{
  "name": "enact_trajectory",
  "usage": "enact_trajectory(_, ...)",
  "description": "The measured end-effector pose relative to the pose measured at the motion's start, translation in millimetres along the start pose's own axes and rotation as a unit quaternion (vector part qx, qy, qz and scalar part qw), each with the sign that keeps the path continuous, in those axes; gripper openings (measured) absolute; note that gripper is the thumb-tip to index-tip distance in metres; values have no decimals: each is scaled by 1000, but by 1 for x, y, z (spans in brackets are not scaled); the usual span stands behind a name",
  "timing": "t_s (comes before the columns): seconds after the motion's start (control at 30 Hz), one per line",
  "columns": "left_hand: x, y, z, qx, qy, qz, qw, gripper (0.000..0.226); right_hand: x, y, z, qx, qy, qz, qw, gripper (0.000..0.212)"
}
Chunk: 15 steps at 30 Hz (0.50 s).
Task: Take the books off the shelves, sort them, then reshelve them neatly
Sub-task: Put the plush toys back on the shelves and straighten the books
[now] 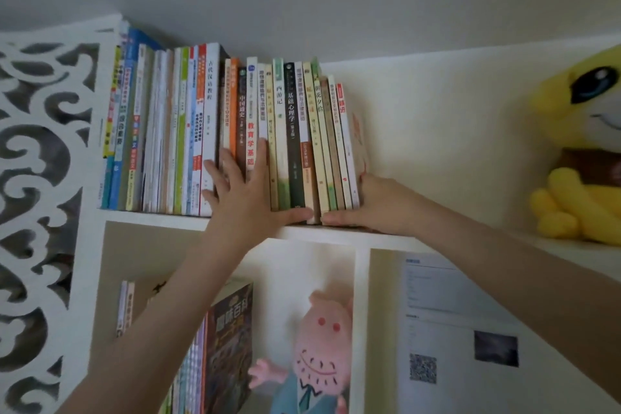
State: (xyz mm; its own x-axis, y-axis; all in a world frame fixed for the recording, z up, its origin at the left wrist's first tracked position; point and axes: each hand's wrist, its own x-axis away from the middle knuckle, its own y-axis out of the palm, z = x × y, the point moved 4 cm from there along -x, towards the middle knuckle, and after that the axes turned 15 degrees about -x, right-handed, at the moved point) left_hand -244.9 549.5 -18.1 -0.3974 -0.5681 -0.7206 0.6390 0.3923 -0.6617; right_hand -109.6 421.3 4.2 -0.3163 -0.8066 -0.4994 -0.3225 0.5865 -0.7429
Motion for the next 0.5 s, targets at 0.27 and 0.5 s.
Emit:
enact_trajectory(0.27, -8, 5, 1, -8, -10, -21, 1000, 124, 1, 10, -8, 47, -8, 88, 995, 79)
enact_trajectory(0.5, 0, -1, -27, 20, -20, 24, 999, 133, -9, 2, 0, 2, -22, 12, 1000, 108)
